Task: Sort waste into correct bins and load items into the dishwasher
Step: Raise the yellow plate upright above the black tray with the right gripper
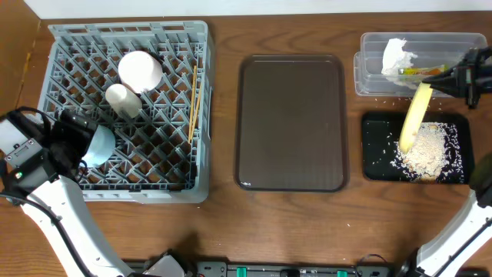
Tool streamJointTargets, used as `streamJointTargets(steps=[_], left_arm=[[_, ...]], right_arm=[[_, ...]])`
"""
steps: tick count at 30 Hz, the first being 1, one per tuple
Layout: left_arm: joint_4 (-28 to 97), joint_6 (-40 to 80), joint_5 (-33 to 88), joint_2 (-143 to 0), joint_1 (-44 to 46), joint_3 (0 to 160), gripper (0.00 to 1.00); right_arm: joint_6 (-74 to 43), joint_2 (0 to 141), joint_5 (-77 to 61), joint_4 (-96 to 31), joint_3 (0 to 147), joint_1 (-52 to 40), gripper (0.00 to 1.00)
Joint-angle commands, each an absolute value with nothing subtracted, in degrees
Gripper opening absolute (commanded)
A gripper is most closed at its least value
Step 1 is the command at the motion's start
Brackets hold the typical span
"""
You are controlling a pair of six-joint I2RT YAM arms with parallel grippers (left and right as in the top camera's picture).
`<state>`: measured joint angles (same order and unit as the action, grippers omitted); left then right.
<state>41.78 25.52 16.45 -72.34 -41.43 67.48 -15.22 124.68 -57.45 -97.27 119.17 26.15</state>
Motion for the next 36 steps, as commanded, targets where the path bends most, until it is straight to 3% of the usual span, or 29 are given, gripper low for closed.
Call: streamJointTargets(steps=[1,8,14,20,28,32,36], left_arm=[[41.8,25.4,16.9,-72.6,-41.4,67.6,0.9],[41.8,25.4,16.9,-72.7,-41.4,67.6,0.9],[41.8,25.4,16.9,-72.6,-41.4,67.6,0.9],[41.8,25.4,16.9,-72.7,-41.4,67.6,0.9],[41.8,25.4,16.9,-72.6,-41.4,67.6,0.9],[41.8,25.4,16.9,-72.7,-41.4,67.6,0.9],[41.8,25.4,16.9,-72.7,-41.4,67.6,0.9]], right_arm=[[-13.2,122.4,-60.6,-97.3,118.8,28.7,0.01],[-12.5,122.1,-57.9,-97.3,118.4,23.9,0.01],[-14.8,122.0,-59.5,-97.3,118.4,27.6,0.02],[-12.2,121.8,-55.8,-97.3,118.4,24.1,0.01],[-9.2,121.7,-65.4,-97.3,118.4,29.8,0.02],[-7.8,121.7,-62.8,-97.3,118.4,28.4,0.01],[-7.5,121.7,-70.4,-97.3,118.4,28.0,0.01]])
